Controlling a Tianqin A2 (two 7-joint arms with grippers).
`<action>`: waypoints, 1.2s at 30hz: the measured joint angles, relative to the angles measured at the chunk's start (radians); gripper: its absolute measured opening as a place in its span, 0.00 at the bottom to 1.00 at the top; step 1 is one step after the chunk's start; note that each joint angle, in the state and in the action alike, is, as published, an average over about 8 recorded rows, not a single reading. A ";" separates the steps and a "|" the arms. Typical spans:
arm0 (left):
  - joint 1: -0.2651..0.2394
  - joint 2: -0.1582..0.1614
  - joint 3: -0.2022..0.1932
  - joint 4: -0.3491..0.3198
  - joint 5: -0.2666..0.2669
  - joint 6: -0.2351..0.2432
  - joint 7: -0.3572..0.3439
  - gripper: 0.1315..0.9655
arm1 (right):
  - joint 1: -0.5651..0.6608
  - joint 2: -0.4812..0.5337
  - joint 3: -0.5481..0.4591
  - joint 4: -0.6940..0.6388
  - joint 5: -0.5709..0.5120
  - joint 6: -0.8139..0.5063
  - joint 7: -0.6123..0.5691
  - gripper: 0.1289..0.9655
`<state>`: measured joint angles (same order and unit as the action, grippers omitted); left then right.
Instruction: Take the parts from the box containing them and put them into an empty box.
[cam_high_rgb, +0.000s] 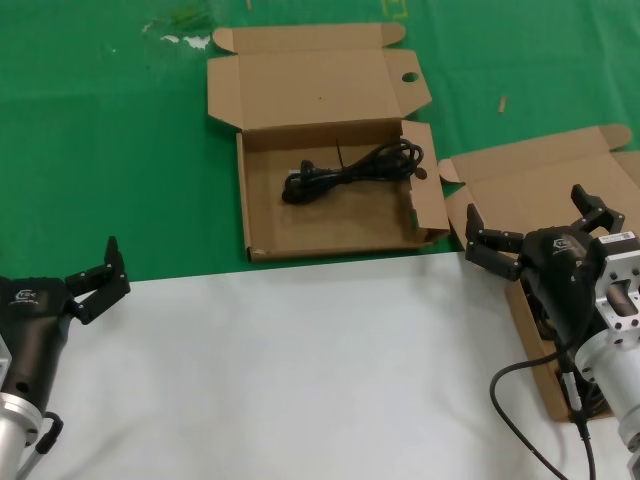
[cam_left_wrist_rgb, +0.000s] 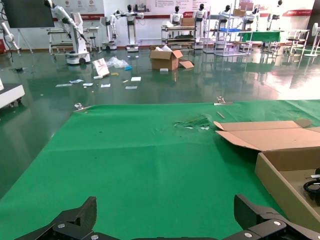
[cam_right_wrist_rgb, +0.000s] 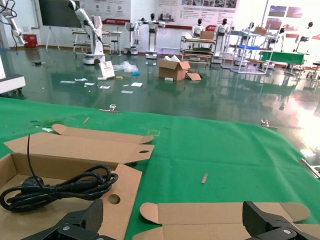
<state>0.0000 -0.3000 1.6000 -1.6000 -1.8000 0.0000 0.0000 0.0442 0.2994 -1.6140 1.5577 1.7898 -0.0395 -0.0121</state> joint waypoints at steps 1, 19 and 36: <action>0.000 0.000 0.000 0.000 0.000 0.000 0.000 1.00 | 0.000 0.000 0.000 0.000 0.000 0.000 0.000 1.00; 0.000 0.000 0.000 0.000 0.000 0.000 0.000 1.00 | 0.000 0.000 0.000 0.000 0.000 0.000 0.000 1.00; 0.000 0.000 0.000 0.000 0.000 0.000 0.000 1.00 | 0.000 0.000 0.000 0.000 0.000 0.000 0.000 1.00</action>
<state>0.0000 -0.3000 1.6000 -1.6000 -1.8000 0.0000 0.0000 0.0442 0.2994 -1.6140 1.5577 1.7898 -0.0395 -0.0121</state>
